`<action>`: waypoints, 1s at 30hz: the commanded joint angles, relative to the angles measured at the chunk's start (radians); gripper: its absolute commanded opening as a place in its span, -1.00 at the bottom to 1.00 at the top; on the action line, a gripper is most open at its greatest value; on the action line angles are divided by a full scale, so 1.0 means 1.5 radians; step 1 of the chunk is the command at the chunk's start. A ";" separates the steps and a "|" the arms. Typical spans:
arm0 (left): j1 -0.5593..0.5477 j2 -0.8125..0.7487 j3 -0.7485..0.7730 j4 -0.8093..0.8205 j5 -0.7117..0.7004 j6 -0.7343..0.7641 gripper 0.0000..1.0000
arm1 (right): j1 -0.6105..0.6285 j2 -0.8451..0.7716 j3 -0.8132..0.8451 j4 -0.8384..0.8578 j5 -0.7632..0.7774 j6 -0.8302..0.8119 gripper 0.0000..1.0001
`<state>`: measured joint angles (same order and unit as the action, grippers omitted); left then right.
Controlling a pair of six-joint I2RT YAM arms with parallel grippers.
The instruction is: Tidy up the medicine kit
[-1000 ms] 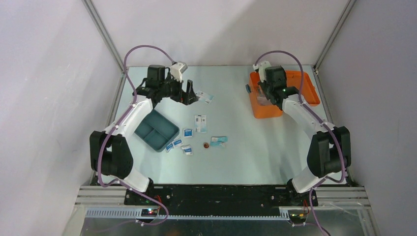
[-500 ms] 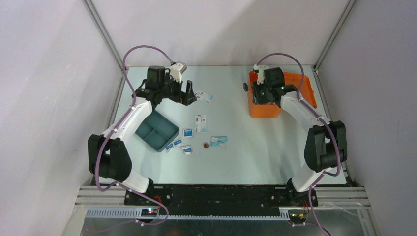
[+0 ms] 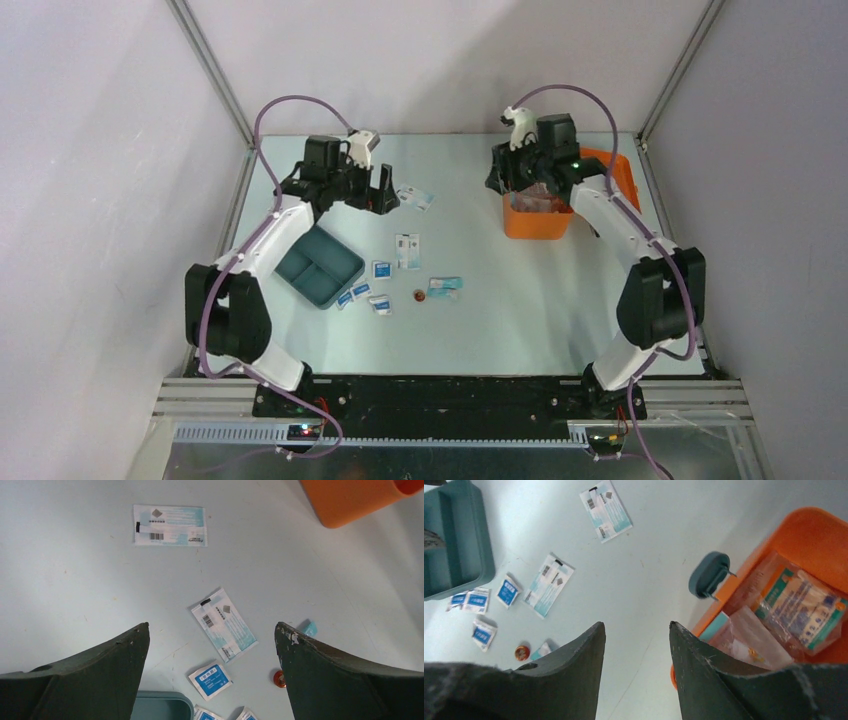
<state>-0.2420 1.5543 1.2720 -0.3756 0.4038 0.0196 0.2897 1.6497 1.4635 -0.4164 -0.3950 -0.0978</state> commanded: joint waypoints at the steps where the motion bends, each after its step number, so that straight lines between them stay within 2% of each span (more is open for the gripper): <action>1: -0.003 0.016 0.028 0.028 -0.031 -0.031 0.99 | 0.047 0.064 0.060 0.055 0.073 -0.004 0.08; 6: -0.004 0.028 0.024 0.034 -0.063 -0.039 0.99 | 0.098 0.166 0.158 0.054 0.142 -0.006 0.09; 10: -0.003 0.038 0.023 0.042 -0.091 -0.050 0.98 | 0.106 0.216 0.196 0.078 0.205 0.019 0.12; 12: -0.003 0.047 0.025 0.045 -0.111 -0.055 0.98 | 0.110 0.235 0.213 0.079 0.214 0.004 0.13; 14: -0.003 0.053 0.027 0.045 -0.130 -0.059 0.98 | 0.117 0.246 0.223 0.081 0.267 -0.022 0.16; 18: -0.004 0.048 0.022 0.045 -0.164 -0.057 0.98 | 0.119 0.226 0.188 0.137 0.399 -0.094 0.32; 22: 0.006 0.025 0.002 0.039 -0.206 -0.056 0.99 | 0.099 0.195 0.130 0.154 0.433 -0.116 0.71; 24: 0.015 0.011 -0.010 0.032 -0.215 -0.056 0.99 | 0.083 0.181 0.106 0.137 0.422 -0.104 0.78; 30: 0.065 -0.046 -0.046 -0.009 -0.307 -0.054 0.98 | 0.055 0.134 0.034 0.114 0.410 -0.094 0.62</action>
<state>-0.1970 1.5810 1.2285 -0.3618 0.0734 -0.0528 0.3943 1.9472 1.5551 -0.2504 0.1955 -0.2417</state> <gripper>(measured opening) 0.994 0.828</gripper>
